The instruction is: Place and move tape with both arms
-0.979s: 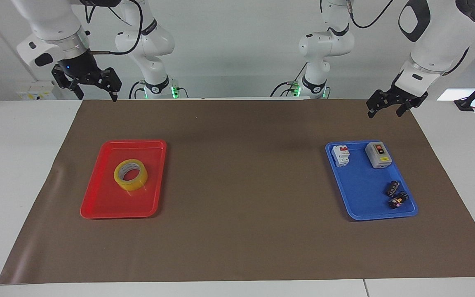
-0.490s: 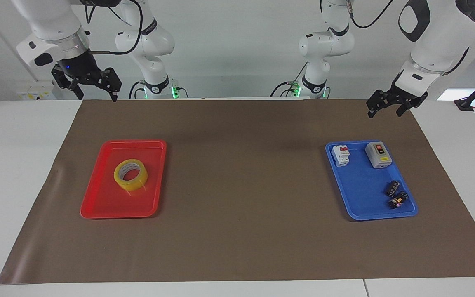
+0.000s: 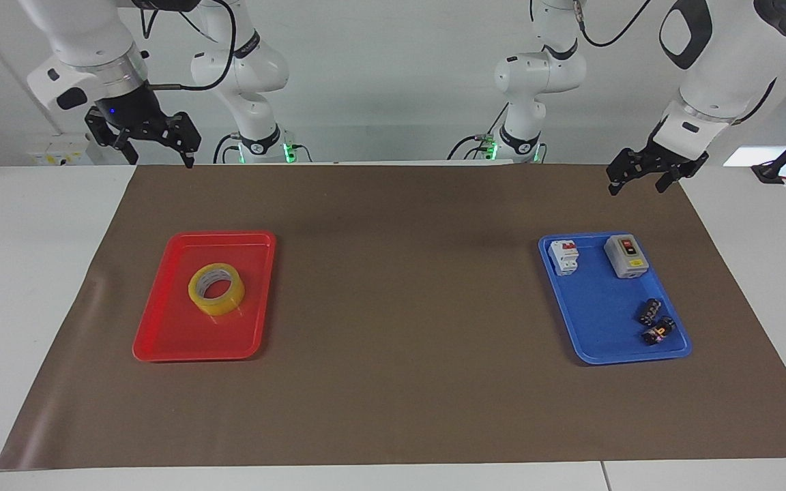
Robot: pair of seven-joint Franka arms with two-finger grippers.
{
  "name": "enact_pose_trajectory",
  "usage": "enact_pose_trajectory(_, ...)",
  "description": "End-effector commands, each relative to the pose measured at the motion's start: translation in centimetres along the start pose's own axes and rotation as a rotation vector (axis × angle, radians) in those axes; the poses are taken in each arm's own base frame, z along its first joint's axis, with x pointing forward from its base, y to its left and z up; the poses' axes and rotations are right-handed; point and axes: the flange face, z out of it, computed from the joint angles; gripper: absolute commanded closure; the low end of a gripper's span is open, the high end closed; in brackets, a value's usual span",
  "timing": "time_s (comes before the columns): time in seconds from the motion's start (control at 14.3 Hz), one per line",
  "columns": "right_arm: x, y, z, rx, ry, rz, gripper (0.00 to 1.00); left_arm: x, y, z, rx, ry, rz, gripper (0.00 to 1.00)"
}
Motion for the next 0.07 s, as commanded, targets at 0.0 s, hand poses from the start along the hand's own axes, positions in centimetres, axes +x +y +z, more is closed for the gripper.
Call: enact_pose_trajectory(0.0, -0.3, 0.32, 0.07, 0.018, 0.013, -0.001, 0.0, -0.77, -0.13, -0.17, -0.017, 0.008, 0.005, 0.0)
